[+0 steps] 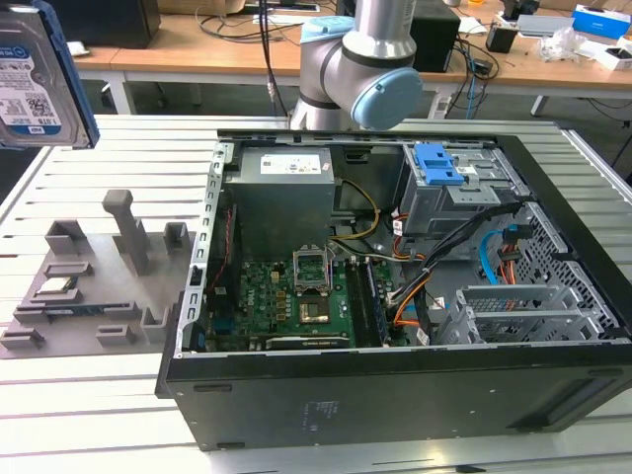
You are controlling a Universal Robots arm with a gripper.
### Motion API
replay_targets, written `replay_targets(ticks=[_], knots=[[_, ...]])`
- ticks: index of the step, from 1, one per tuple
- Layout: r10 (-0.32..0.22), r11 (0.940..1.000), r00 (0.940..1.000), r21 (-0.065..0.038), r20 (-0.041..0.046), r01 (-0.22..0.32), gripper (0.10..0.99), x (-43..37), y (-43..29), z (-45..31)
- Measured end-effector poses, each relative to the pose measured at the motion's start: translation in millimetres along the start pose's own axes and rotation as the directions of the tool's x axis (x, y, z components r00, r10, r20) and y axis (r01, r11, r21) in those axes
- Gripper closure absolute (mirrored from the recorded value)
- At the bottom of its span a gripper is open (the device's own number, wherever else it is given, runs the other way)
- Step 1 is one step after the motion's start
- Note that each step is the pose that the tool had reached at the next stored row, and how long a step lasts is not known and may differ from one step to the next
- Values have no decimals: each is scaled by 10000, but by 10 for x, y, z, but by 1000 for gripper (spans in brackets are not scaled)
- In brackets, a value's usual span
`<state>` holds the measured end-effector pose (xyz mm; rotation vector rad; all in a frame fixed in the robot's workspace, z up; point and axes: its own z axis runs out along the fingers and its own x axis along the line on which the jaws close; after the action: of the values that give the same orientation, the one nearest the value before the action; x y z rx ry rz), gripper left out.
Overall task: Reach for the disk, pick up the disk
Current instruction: 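Pick up the disk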
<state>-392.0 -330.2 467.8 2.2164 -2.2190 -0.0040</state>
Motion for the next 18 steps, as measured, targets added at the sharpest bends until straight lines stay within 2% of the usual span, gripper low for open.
replay_targets(ticks=[3,13,18], knots=[[0,10000,10000,-4,0,0,722,0,0,-91],[0,10000,10000,-16,0,0,722,0,-2,-265],[0,10000,10000,-23,0,0,722,-1,-3,-394]])
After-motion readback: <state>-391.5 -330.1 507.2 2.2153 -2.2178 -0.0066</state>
